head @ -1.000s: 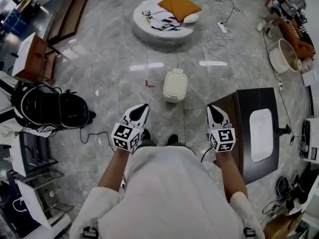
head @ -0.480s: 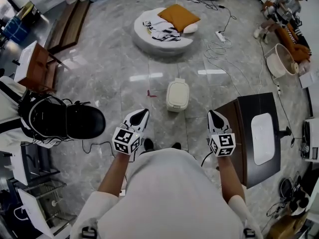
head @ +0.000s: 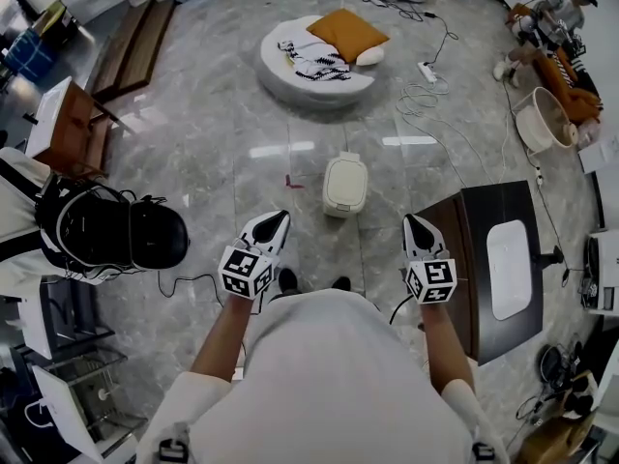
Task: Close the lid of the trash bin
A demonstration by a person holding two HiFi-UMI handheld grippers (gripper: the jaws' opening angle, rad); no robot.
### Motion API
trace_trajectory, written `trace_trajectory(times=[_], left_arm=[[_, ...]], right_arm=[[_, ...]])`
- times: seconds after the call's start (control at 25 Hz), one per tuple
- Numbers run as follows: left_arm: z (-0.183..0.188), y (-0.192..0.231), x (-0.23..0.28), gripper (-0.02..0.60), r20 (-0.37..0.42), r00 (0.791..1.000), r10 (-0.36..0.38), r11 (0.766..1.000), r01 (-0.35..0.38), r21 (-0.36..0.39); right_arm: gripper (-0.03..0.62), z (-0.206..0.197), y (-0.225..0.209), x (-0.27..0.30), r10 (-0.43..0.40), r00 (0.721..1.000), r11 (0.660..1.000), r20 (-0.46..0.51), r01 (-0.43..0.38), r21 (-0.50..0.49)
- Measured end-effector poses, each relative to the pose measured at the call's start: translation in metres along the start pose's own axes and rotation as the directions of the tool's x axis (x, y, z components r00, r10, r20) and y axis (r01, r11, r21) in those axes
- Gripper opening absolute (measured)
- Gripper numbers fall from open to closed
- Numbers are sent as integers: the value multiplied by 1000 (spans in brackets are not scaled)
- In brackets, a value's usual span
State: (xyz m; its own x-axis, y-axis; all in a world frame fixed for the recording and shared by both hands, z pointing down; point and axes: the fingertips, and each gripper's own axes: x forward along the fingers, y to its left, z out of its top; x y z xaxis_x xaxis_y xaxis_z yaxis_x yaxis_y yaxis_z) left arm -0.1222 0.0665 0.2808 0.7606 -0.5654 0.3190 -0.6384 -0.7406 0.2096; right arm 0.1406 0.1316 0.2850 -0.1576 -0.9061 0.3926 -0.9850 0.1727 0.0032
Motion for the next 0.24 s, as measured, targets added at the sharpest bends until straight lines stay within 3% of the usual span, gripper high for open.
trace_trajectory(times=[0.24], left_arm=[[4,6,1,18,7,1000,-2,1000,1,3]], right_arm=[[31,4,3,4,0,1000,1000,3,0,-2]])
